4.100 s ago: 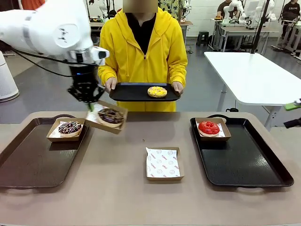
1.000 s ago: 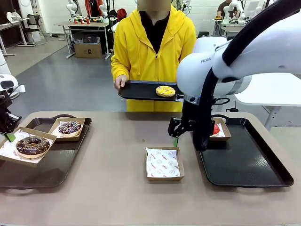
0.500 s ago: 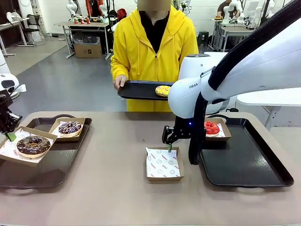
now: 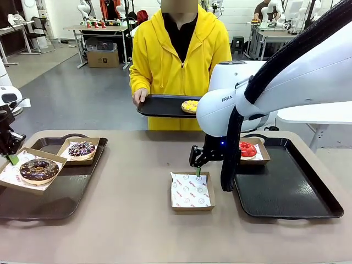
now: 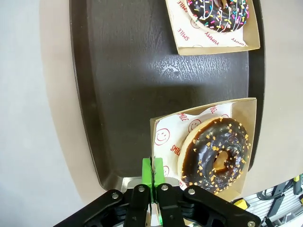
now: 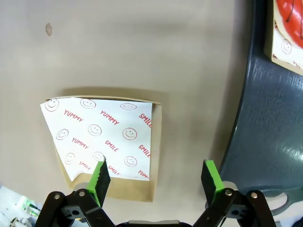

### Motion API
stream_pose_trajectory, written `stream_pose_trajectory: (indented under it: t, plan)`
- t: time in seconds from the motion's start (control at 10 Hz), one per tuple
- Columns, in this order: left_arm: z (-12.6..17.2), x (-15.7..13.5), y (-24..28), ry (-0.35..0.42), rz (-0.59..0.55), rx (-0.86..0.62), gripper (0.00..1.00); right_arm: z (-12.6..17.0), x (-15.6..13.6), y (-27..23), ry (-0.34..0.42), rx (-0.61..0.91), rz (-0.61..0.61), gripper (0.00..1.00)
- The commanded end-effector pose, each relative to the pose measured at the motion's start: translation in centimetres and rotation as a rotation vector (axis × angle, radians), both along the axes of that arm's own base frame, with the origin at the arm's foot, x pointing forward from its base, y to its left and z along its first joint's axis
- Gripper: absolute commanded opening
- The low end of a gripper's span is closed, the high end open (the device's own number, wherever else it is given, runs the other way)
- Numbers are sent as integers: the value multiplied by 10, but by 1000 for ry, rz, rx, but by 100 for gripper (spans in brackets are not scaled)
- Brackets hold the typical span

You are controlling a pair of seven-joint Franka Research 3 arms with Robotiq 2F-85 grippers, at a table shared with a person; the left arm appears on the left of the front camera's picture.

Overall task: Individually package the donuts and arrange them on the tray.
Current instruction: Place the picked Paper togo box on the Handle tray while simultaneously picking up another Paper togo box from the table with the other hand.

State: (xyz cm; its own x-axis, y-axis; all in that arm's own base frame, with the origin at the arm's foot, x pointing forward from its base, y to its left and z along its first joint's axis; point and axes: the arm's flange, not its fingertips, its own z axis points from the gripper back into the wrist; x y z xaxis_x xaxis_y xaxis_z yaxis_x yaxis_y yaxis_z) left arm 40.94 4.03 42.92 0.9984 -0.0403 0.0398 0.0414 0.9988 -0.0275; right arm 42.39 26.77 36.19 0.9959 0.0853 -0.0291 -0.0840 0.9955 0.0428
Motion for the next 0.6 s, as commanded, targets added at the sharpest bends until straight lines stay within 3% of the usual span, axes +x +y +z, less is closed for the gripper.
stream_pose_trajectory:
  t: [0.0, 0.5]
  plan:
    - [-7, 3, 4, -31, 17, -3, 1, -8, -1, 3, 6, -19, 0, 100]
    - [-32, -5, 23, -103, 87, 13, 1, -35, 2, 9, 31, -31, -16, 100]
